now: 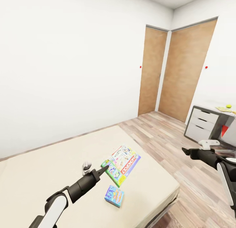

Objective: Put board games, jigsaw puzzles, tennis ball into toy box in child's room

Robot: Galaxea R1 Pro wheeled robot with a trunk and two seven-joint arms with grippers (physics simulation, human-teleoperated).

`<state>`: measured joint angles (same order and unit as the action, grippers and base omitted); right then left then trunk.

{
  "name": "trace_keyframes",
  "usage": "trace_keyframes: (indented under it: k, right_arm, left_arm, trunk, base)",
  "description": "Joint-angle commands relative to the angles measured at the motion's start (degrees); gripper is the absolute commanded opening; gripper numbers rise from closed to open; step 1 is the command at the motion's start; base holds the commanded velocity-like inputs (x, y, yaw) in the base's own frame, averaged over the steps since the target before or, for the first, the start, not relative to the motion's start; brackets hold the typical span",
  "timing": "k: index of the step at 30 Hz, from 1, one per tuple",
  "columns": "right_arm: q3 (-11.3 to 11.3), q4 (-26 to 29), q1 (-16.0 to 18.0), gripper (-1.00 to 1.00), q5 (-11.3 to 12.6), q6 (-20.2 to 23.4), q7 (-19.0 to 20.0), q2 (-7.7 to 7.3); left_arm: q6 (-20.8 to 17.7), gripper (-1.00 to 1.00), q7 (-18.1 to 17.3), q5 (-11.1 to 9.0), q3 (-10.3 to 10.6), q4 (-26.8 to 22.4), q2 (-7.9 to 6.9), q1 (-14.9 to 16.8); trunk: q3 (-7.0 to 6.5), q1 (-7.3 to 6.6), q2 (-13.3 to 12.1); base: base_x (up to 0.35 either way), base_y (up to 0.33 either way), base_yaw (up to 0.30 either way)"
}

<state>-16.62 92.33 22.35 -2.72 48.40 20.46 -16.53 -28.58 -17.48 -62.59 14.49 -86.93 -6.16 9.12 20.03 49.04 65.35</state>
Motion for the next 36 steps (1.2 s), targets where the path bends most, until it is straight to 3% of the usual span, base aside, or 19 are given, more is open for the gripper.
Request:
trace_keyframes:
  k: [1, 19, 23, 24, 36]
  right_arm:
    - [0.01, 0.05, 0.06, 1.0, -0.33, 0.33, 0.37, 0.0]
    - [0.33, 0.05, 0.06, 1.0, -0.32, 0.46, 0.39, 0.03]
    - [0.16, 0.05, 0.06, 1.0, -0.35, 0.47, 4.92, 0.01]
    - [-0.03, 0.05, 0.06, 1.0, -0.41, 0.47, 7.95, 0.0]
    - [-0.03, 0.05, 0.06, 1.0, -0.45, 0.47, 10.13, 0.0]
  left_arm:
    - [-0.51, -1.0, 0.07, -0.79, -0.02, -0.02, -0.11, 0.03]
    - [-1.22, -1.0, 0.08, -0.79, 0.0, 0.35, -0.08, 0.02]
    - [-1.23, -1.0, 0.03, -0.95, -0.1, 0.31, -0.22, 0.02]
    - [-1.22, -1.0, -0.04, -1.09, -0.18, 0.11, -0.49, 0.02]
    - [-1.12, -1.0, -0.1, -1.16, -1.46, -0.16, -1.67, -0.22]
  trunk:
    - [-0.12, -0.22, -0.37]
    - [-3.35, -4.18, -7.59]
    - [-4.07, -5.06, -9.19]
    - [-4.25, -5.28, -9.59]
    - [-6.4, -7.91, -14.41]
  base:
    - [0.0, 0.0, -0.29]
    - [0.0, 0.0, -0.29]
    - [0.0, 0.0, -0.291]
    - [0.0, 0.0, -0.291]
    - [0.0, 0.0, -0.291]
